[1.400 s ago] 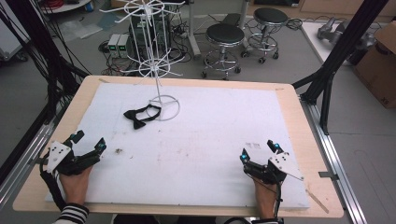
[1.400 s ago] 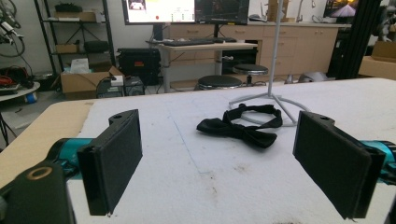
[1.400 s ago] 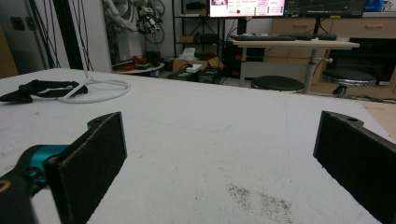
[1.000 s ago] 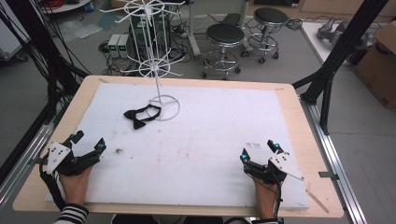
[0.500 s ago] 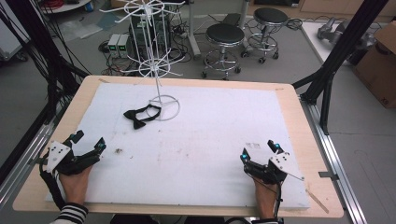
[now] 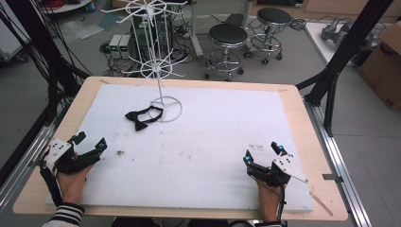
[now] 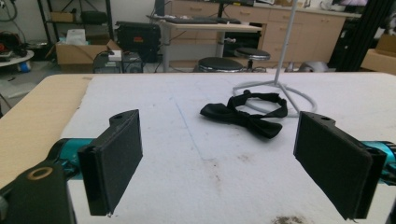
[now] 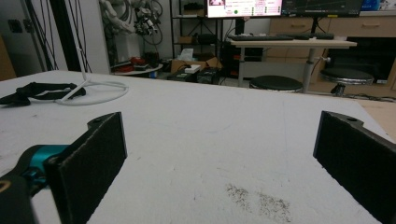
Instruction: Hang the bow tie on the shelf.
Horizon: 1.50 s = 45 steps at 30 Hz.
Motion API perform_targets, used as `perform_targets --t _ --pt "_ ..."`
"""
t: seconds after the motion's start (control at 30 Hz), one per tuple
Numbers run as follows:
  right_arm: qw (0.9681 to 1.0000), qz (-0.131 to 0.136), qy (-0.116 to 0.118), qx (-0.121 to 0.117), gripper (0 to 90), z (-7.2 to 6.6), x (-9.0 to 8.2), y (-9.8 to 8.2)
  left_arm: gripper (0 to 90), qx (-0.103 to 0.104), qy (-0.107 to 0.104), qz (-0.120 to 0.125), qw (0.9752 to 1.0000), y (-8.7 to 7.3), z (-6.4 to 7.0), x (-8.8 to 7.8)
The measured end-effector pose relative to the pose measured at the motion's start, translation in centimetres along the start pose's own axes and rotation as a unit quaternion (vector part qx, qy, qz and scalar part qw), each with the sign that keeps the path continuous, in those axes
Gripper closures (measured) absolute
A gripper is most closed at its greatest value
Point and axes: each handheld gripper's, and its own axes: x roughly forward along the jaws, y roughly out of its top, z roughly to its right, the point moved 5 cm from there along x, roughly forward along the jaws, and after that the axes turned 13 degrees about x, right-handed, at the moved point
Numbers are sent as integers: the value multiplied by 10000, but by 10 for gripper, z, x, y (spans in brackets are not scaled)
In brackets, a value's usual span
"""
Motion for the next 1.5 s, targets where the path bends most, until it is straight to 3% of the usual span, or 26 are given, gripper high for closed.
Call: perform_targets --t 0.23,0.33,0.53,0.7,0.97,1.1,1.47,1.5 --pt "10000 4 -4 -15 16 0 1 0 158 28 -116 -163 9998 14 -5 6" --pt "10000 0 0 -22 16 0 1 0 159 262 -139 -310 9991 25 -6 12" --pt "10000 -3 -3 -19 16 0 1 0 169 385 -229 -433 9981 38 -6 23" --pt "10000 -3 -1 -13 16 0 1 0 169 625 -473 -692 9945 49 1 39" --pt "10000 -3 -26 -24 16 0 1 0 169 970 -810 -1011 9868 59 12 64" --pt "10000 7 -33 -33 16 0 1 0 169 1043 -858 -1159 9840 63 11 74" --pt "10000 15 -52 -45 16 0 1 0 182 982 -1023 -1515 9782 68 13 104" --pt "10000 10 -54 -55 16 0 1 0 182 972 -1071 -1597 9765 68 16 109"
